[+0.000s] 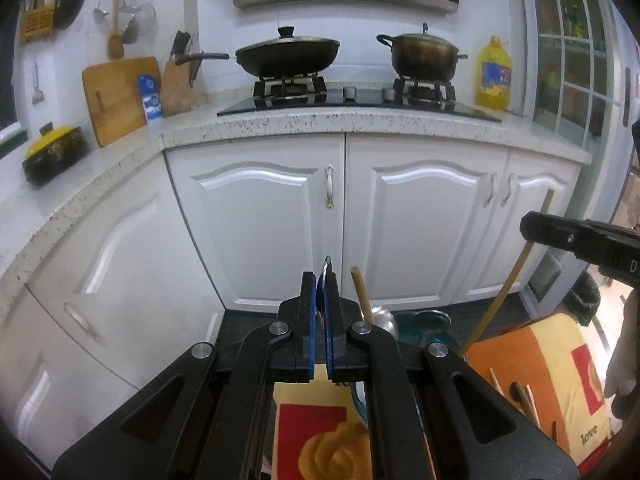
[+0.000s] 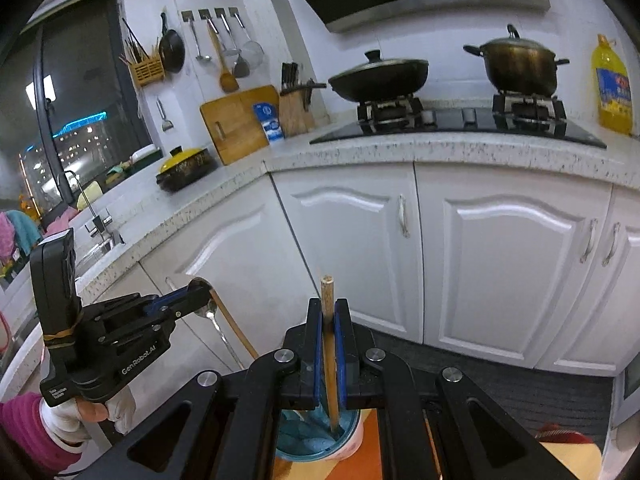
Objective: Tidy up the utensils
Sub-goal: 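Lower the spoon and chopstick into the holder and open both tools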
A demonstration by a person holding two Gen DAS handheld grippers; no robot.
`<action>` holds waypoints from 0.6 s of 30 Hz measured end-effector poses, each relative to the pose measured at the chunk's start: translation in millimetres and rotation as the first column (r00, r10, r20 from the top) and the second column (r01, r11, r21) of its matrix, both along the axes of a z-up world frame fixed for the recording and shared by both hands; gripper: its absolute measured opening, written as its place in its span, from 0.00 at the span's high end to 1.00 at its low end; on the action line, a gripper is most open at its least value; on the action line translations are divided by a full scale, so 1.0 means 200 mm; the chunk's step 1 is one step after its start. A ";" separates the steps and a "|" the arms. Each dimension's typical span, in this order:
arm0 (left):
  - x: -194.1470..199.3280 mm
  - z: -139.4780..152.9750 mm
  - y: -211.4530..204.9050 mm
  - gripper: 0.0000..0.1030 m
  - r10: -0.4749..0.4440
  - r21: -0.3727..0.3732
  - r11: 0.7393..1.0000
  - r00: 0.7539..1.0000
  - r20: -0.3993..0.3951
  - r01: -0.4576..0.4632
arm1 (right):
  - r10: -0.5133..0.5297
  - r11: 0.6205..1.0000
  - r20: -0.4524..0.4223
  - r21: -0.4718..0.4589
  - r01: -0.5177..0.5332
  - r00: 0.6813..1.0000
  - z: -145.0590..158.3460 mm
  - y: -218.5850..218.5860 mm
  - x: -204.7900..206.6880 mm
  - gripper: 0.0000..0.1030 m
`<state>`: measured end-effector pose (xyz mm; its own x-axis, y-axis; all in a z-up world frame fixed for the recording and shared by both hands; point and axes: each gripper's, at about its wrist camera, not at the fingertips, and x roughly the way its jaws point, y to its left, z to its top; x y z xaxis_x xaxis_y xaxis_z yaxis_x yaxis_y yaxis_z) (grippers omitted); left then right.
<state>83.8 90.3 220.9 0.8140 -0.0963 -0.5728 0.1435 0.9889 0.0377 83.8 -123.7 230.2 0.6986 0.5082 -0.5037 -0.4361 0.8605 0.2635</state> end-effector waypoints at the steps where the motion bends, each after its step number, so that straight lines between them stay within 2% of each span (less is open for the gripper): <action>1: 0.00 -0.01 0.00 0.98 0.001 0.004 1.000 1.000 -0.001 -0.001 | 0.000 1.000 -0.006 0.000 0.000 1.000 -0.01 0.00 0.01 0.95; 13: 0.03 -0.15 -0.09 0.98 -0.003 0.040 0.999 0.999 -0.054 0.005 | 0.027 1.000 -0.109 -0.011 -0.029 0.994 -0.22 0.05 0.06 0.95; 18: 0.04 -0.19 -0.09 0.97 -0.008 0.007 1.000 0.995 -0.102 0.008 | 0.024 1.000 -0.156 0.016 -0.022 0.987 -0.25 0.01 0.09 0.94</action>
<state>92.4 72.9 182.3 0.7502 -0.0979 -0.6539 0.1550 0.9875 0.0299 101.4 -121.8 180.3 0.6000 0.5311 -0.5983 -0.4085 0.8464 0.3417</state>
